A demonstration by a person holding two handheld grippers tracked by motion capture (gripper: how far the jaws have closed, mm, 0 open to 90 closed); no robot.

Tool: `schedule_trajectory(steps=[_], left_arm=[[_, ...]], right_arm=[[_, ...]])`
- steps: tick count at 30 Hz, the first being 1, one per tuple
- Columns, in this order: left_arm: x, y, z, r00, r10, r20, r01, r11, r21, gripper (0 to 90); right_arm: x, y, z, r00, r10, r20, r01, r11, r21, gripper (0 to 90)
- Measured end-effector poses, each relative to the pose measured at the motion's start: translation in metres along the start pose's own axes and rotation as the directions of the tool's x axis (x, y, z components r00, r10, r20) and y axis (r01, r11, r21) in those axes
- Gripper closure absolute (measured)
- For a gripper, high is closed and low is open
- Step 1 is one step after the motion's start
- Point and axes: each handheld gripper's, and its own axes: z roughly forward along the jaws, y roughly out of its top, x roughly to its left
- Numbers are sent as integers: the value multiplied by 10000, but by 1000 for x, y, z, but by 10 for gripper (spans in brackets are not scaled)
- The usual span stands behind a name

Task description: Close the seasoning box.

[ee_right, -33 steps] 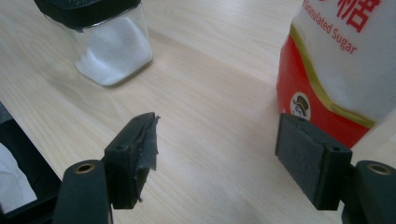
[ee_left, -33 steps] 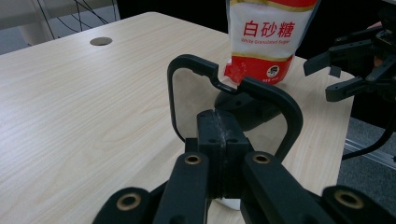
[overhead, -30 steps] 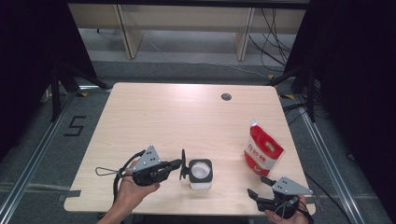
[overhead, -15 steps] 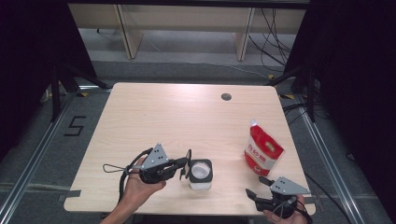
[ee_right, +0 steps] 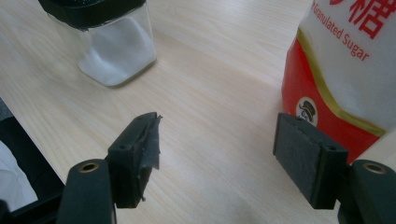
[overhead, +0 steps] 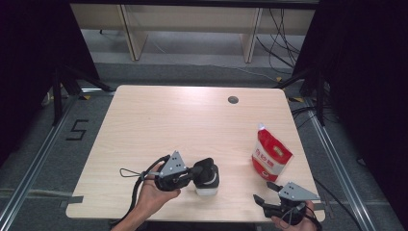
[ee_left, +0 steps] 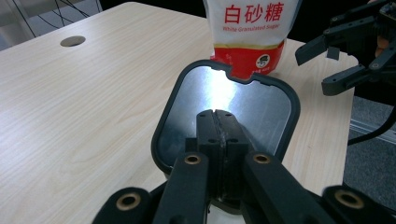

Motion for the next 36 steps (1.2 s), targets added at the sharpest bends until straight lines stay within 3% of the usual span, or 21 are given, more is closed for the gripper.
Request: schedule_trajectory(steps=[4,10,14,15,21,23,25,26,28,29,31,32,35,36], left_arm=[[-2,-2,4,9999,116,60,-117,9998,181,887],[-4,-5,9,9998,145,133,-149,9993,346,880],[-5,-6,10,9999,24,103,-28,9992,394,874],[-4,-5,10,9997,184,131,-189,9991,377,867],[-1,-3,0,9996,-276,65,275,9995,138,764],[6,-1,-5,9992,395,4,-395,9992,78,709],[9,-2,-8,9983,576,76,-576,9983,20,623],[8,-3,-11,9995,303,-20,-303,9995,98,565],[10,-4,-16,9991,382,-182,-381,9992,84,508],[4,-7,-19,9967,-772,-252,772,9970,-11,469],[7,-10,-25,9961,-845,-260,846,9964,13,390],[8,-12,-28,9944,-1015,-289,1017,9948,60,370],[11,-20,-39,9947,-920,-452,932,9953,254,334],[12,-25,-42,9931,-1093,-418,1103,9937,210,323]], right_arm=[[-1,0,0,9999,-161,-12,161,9999,-60,324],[0,0,1,10000,-21,-35,21,10000,-20,324],[0,1,1,9999,-93,-133,94,9999,68,324],[0,1,1,9999,-102,-127,103,9999,65,324],[-1,1,1,9999,-58,-141,58,10000,2,323],[0,1,2,9999,-43,-156,43,10000,36,323],[-1,2,1,9998,-164,-135,164,9998,61,323],[-1,2,1,9998,-151,-145,152,9999,61,323],[-1,2,1,9998,-82,-159,83,10000,47,322],[-2,1,2,9996,-252,-135,252,9997,0,322],[-2,1,2,9998,-170,-81,170,9998,72,321],[-3,1,2,9996,-285,-13,285,9996,-9,321],[-1,1,2,10000,-54,-45,54,9999,94,321],[-1,1,2,9999,-119,50,119,9999,108,321]])
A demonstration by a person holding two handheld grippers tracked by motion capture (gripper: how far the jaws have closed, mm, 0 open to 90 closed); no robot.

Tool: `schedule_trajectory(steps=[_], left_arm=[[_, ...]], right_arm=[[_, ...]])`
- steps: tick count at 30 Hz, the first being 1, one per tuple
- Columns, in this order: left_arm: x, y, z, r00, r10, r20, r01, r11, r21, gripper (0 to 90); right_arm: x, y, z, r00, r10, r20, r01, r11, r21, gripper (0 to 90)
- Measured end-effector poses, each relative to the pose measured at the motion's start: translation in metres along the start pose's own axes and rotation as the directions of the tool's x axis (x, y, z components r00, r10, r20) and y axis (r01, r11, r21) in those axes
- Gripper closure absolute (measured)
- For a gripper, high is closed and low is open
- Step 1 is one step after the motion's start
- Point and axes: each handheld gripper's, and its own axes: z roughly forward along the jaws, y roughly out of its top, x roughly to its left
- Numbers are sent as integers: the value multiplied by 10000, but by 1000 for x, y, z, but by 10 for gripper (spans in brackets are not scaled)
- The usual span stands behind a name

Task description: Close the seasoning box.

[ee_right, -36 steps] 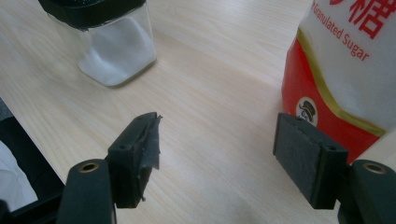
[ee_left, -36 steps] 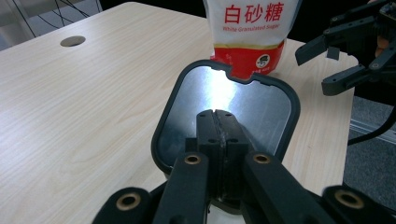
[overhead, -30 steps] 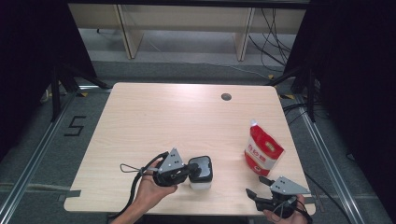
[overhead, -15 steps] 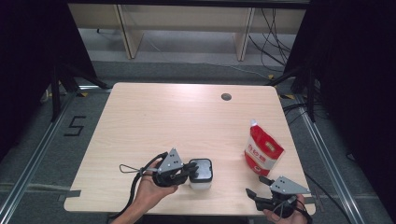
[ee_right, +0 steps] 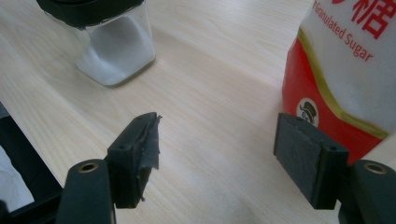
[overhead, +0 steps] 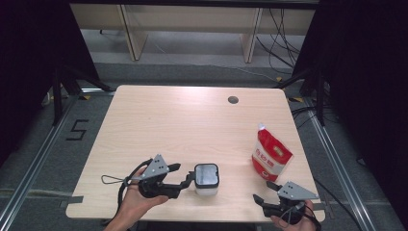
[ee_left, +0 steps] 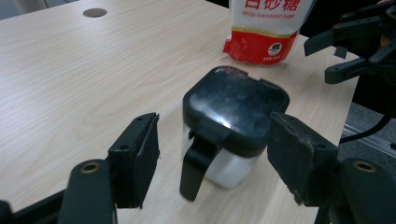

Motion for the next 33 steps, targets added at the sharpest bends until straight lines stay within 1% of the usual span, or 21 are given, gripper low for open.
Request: schedule_trajectory(steps=[1,3,4,6,7,8,9,10,13,14,15,17,20,21,22,24,25,27,28,31,33], left_arm=[[1,-4,-3,9999,-123,-94,123,9999,81,311],[4,-11,-7,9998,4,-199,0,9998,217,303],[4,-15,-7,9993,-280,-257,284,9995,153,295],[6,-20,-10,9994,-259,-229,266,9991,331,274],[7,-24,-12,9989,-382,-254,391,9985,380,269],[8,-27,-14,9993,-248,-263,258,9989,399,264],[8,-30,-15,9982,-523,-289,533,9979,373,257],[9,-33,-18,9985,-399,-384,418,9980,480,247],[9,-41,-24,9980,-327,-542,361,9973,637,226],[8,-44,-26,9966,-482,-667,528,9962,693,226],[10,-46,-28,9978,-300,-596,344,9967,729,226],[8,-51,-31,9956,-603,-711,655,9953,718,226],[9,-58,-35,9959,-590,-687,636,9957,672,221],[9,-60,-36,9955,-604,-732,655,9954,696,220],[9,-62,-39,9949,-543,-850,619,9941,890,221],[6,-65,-40,9939,-709,-842,771,9944,727,218],[6,-67,-41,9941,-596,-907,671,9943,827,216],[4,-71,-41,9943,-462,-965,571,9919,1134,216],[4,-71,-41,9944,-316,-1004,449,9901,1326,216],[1,-72,-37,9944,-226,-1033,363,9905,1328,216],[2,-73,-36,9954,-60,-953,213,9868,1603,215]], right_arm=[[0,0,1,9999,-17,-113,16,10000,-47,321],[0,0,1,9999,-116,-51,116,9999,-6,320],[0,0,0,10000,-19,-18,19,10000,-6,320],[0,0,1,10000,-83,-6,83,10000,-41,319],[2,-1,0,9998,175,-32,-175,9998,36,318],[2,-1,1,9998,172,-119,-172,9998,-30,315],[0,-1,1,10000,-90,-33,90,10000,-42,313],[2,-1,0,9996,288,-63,-288,9996,58,309],[1,-1,0,9998,201,-89,-200,9997,138,302],[0,-1,1,10000,7,-43,-7,10000,29,302],[2,-2,0,9994,321,-126,-319,9993,181,301],[1,-1,0,9998,148,-167,-146,9998,122,300],[3,-1,0,9998,189,-116,-188,9997,155,299],[5,-1,-1,9991,411,-140,-407,9988,263,299],[5,-1,-1,9987,475,-158,-470,9984,303,299],[2,-1,0,10000,73,-63,-72,9999,123,296],[1,-1,1,9999,-77,-139,79,9999,128,295],[2,-2,1,9995,167,-262,-161,9995,261,291],[1,-2,1,9998,53,-174,-49,9998,213,288],[2,-3,2,9998,90,-188,-86,9997,232,281],[2,-3,3,9998,25,-185,-19,9996,282,278]])
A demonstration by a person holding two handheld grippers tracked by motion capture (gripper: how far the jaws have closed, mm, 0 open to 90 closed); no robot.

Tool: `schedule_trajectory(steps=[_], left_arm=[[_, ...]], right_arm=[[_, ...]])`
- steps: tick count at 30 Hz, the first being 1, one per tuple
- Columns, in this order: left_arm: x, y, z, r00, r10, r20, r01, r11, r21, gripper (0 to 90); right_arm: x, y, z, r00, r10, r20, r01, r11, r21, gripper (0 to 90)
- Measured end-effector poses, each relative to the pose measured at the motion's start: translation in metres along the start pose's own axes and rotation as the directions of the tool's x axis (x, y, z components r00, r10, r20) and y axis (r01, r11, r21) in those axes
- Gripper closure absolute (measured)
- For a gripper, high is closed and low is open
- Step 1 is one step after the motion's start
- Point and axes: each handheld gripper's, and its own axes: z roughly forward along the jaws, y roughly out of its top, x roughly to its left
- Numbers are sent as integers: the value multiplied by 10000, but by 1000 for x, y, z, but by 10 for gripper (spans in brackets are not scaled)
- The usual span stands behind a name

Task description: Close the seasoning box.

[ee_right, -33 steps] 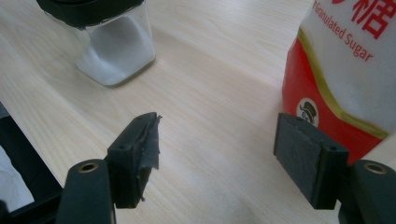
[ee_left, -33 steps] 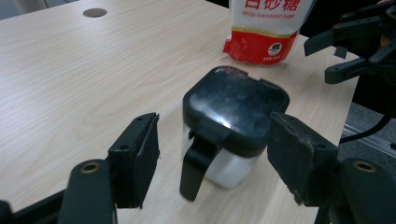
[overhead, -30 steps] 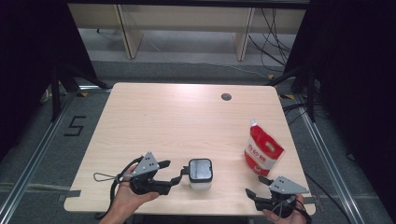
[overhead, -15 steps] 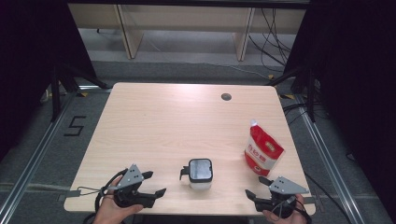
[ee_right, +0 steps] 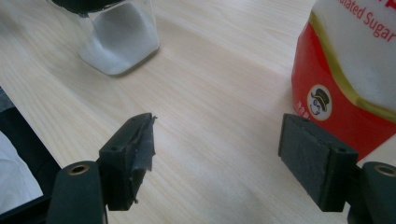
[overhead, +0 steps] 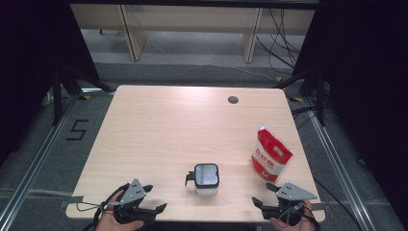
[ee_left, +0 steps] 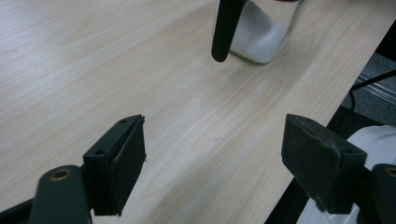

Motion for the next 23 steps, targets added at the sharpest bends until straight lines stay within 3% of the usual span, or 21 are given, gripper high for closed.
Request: schedule_trajectory(steps=[1,3,5,10,11,12,14,21,23], left_arm=[[-1,-1,2,9999,-109,118,111,9998,-189,213],[0,-2,3,10000,50,3,-50,9999,127,199],[0,-3,6,9997,-181,132,181,9998,10,199],[0,-2,4,9999,-81,82,81,10000,54,199],[2,-1,3,9998,174,1,-174,9998,129,199],[2,-1,3,9998,177,32,-177,9998,71,199],[1,-2,4,9999,-110,25,110,9999,9,199],[4,-1,1,10000,26,-19,-25,10000,55,196],[4,-2,2,9998,-174,73,175,9998,-95,194]], right_arm=[[0,0,0,10000,-34,-5,34,10000,5,277],[1,0,0,10000,51,26,-51,9999,132,274],[0,-1,2,9999,-49,-109,50,10000,44,274],[-1,-1,2,9998,6,-188,-3,9999,131,272],[-1,-1,2,9999,-86,-121,87,9999,72,272],[0,-1,2,9999,31,-133,-29,9999,162,271],[-1,-1,2,9998,-122,-160,124,9998,139,271],[-1,-1,2,10000,-24,-27,25,9998,205,269],[-1,-2,2,10000,51,11,-52,9994,332,267]])
